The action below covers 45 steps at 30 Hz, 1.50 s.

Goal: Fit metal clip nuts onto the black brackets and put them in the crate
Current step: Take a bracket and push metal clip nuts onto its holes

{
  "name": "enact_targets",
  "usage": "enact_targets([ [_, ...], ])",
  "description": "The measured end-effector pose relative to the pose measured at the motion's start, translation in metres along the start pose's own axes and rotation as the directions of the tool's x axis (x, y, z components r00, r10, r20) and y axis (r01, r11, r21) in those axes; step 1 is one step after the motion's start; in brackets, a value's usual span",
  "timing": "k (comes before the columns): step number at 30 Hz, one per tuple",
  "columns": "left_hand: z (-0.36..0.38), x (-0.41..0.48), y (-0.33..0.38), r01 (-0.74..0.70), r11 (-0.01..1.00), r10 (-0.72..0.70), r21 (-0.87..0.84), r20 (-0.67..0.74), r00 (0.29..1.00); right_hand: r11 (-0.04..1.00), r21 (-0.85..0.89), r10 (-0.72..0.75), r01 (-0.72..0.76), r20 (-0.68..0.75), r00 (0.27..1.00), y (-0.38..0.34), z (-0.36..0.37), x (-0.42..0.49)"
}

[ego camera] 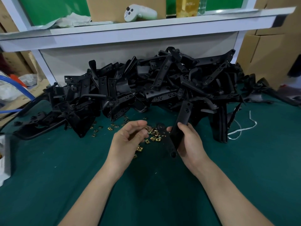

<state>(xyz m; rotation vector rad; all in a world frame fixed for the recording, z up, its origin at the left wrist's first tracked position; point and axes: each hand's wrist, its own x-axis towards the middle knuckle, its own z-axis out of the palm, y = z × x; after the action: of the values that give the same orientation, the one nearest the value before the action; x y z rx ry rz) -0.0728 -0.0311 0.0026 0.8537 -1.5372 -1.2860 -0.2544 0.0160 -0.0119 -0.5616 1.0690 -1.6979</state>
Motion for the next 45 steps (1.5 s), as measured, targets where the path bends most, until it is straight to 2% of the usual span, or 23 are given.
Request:
enact_targets([
  [3,0.001,0.000,0.001,-0.001,1.000,0.001,-0.019,-0.018,1.000,0.998,-0.055,-0.031,0.034,0.053,0.998,0.000,0.002,-0.002],
  [6,0.001,0.001,0.000,0.000,0.999,-0.003,-0.046,-0.059,0.998,0.979,-0.126,-0.136,0.158,0.165,0.977,-0.004,0.005,-0.007],
  [8,-0.001,0.003,-0.002,0.006,0.997,-0.013,-0.074,-0.097,0.995,0.968,-0.114,-0.194,0.222,0.212,0.958,-0.007,0.008,-0.011],
  [14,-0.007,0.008,-0.006,0.048,0.994,-0.062,-0.101,-0.143,0.988,0.964,-0.055,-0.245,0.261,0.202,0.948,-0.015,0.009,-0.018],
  [16,-0.007,0.007,-0.006,0.067,0.990,-0.083,-0.127,-0.131,0.988,0.976,-0.007,-0.213,0.218,0.188,0.959,-0.016,0.008,-0.016],
  [19,-0.001,0.004,-0.002,0.112,0.972,-0.127,-0.208,-0.058,0.990,0.988,0.138,-0.094,0.074,0.145,0.985,-0.013,0.007,-0.012],
  [23,0.008,-0.002,0.003,0.185,0.922,-0.170,-0.340,0.073,0.983,0.959,0.271,0.043,-0.084,0.154,0.987,-0.009,0.005,-0.009],
  [25,0.012,-0.003,0.004,0.201,0.903,-0.179,-0.379,0.092,0.980,0.942,0.310,0.080,-0.130,0.168,0.983,-0.008,0.004,-0.008],
  [36,0.014,-0.004,0.005,0.238,0.867,-0.212,-0.438,0.107,0.971,0.946,0.294,0.081,-0.139,0.201,0.976,-0.006,0.003,-0.005],
  [45,0.014,-0.003,0.011,0.392,0.750,-0.385,-0.532,0.131,0.914,0.954,0.266,0.078,-0.136,0.217,0.973,-0.005,0.005,-0.008],
])
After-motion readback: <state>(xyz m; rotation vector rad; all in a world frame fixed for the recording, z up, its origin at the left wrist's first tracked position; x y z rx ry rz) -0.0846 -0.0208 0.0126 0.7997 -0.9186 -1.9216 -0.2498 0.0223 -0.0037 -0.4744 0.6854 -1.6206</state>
